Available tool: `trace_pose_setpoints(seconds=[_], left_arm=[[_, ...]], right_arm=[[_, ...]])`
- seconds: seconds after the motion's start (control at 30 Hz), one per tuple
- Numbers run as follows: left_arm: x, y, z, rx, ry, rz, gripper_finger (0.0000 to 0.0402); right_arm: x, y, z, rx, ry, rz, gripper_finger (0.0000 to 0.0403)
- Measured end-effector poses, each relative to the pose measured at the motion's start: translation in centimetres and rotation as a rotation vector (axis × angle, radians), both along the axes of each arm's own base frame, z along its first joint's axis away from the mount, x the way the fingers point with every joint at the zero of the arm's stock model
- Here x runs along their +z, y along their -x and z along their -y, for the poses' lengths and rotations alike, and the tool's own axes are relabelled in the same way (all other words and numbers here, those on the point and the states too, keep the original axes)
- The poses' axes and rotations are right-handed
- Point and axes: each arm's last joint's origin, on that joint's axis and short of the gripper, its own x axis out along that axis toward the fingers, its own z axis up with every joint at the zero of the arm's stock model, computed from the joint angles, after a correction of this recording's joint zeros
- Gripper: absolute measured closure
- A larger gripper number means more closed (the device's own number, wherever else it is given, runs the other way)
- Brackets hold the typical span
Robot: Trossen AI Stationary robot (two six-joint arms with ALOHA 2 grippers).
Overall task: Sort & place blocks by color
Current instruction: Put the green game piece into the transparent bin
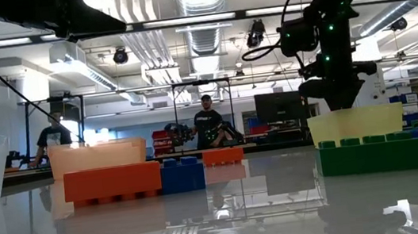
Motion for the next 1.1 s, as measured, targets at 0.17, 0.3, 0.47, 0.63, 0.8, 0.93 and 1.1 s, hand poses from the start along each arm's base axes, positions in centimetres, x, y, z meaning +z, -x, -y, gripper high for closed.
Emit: trace_pose_setpoints(seconds=[0.17, 0.3, 0.47, 0.63, 0.8, 0.93, 1.1], left_arm=[[0.2, 0.0, 0.0, 0.0, 0.005, 0.021, 0.0309], [0.0, -0.2, 0.0, 0.006, 0.045, 0.024, 0.0309], [-0.8, -1.0, 0.2, 0.013, 0.072, -0.002, 0.0309], [-1.8, -2.4, 0.5, 0.026, 0.129, -0.02, 0.0309], [-3.0, -4.2, 0.9, 0.055, 0.225, -0.049, 0.0309], [-3.9, -5.7, 1.3, 0.048, 0.278, -0.088, 0.0309], [-4.3, -7.5, 2.4, -0.067, 0.363, -0.149, 0.0309]], right_arm=[[1.1, 0.0, -0.1, 0.016, 0.021, 0.028, 0.0249], [2.6, 0.0, -0.9, 0.048, 0.036, 0.094, 0.0246], [4.4, -0.3, -3.2, 0.135, 0.08, 0.176, 0.0253], [5.8, -1.2, -6.2, 0.284, 0.141, 0.29, 0.0263], [6.5, -2.6, -9.2, 0.484, 0.239, 0.405, 0.0275], [6.7, -3.6, -11.1, 0.648, 0.329, 0.517, 0.028], [6.4, -4.2, -13.1, 0.815, 0.41, 0.599, 0.0278]])
